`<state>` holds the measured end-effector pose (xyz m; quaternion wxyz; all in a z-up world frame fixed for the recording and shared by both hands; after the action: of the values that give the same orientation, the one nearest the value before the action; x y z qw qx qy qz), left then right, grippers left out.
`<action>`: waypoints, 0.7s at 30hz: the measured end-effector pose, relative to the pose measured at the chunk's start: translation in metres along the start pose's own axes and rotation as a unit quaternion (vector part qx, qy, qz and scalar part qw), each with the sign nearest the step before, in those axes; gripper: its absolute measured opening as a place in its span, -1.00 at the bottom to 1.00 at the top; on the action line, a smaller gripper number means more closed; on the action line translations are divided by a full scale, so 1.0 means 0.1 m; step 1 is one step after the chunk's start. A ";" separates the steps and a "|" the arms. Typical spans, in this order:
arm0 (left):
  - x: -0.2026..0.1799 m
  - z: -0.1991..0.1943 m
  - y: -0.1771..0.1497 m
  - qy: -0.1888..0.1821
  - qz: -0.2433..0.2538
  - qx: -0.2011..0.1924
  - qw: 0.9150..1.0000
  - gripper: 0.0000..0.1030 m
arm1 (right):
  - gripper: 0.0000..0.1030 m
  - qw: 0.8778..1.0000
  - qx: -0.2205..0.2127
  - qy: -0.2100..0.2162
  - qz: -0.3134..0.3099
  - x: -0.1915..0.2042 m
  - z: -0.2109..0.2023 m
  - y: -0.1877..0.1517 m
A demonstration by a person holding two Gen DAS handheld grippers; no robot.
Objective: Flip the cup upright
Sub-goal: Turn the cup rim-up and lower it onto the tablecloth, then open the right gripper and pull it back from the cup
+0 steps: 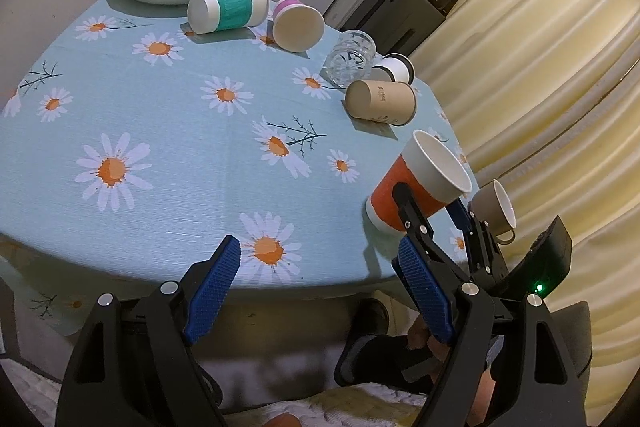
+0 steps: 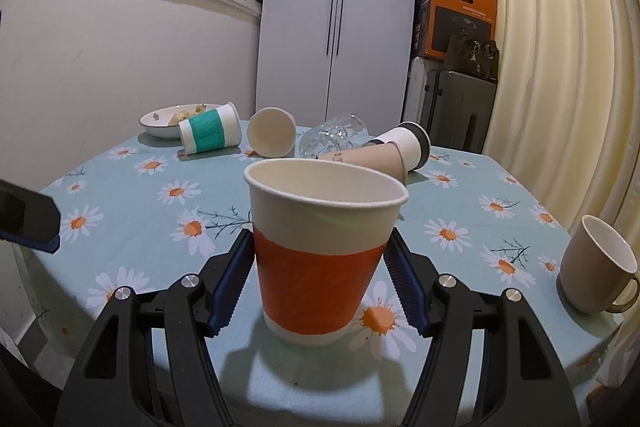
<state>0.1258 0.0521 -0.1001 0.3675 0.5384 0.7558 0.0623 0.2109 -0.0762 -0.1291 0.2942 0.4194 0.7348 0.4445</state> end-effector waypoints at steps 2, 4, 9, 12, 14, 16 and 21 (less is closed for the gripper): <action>0.00 0.00 0.00 0.003 0.001 -0.001 1.000 0.54 | 0.28 1.000 0.004 0.000 0.001 -0.01 0.01 -0.02; 0.01 0.00 0.00 0.007 0.002 -0.001 1.000 0.54 | 0.28 1.000 0.009 0.003 0.004 -0.01 0.01 -0.04; 0.01 0.01 0.00 0.015 0.004 -0.003 1.000 0.54 | 0.30 1.000 0.010 0.007 0.007 0.00 0.00 -0.02; 0.02 0.01 0.00 0.018 0.005 -0.003 1.000 0.54 | 0.46 1.000 0.008 0.010 0.010 0.00 -0.02 -0.01; 0.03 0.01 0.00 0.019 0.006 -0.004 1.000 0.54 | 0.48 1.000 0.008 0.011 0.010 0.00 -0.05 0.00; 0.03 0.01 0.00 0.022 0.007 -0.006 1.000 0.54 | 0.51 1.000 0.008 0.012 0.010 0.00 -0.07 0.01; 0.03 -0.03 0.01 0.031 0.014 -0.015 0.999 0.54 | 0.64 1.000 -0.005 0.015 0.018 -0.04 -0.23 0.10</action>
<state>0.1246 0.0559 -0.0988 0.3507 0.5415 0.7581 0.0956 0.1977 -0.0868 -0.1094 0.2771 0.4247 0.7289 0.4600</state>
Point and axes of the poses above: each gripper's, at about its wrist camera, not at the fingertips, and z roughly the way its jaws point, x to its left, y to its top, the point moved 8 cm from there along z, roughly the way its jaws point, and after that the axes turned 2 degrees about y, right-handed, at the moved point
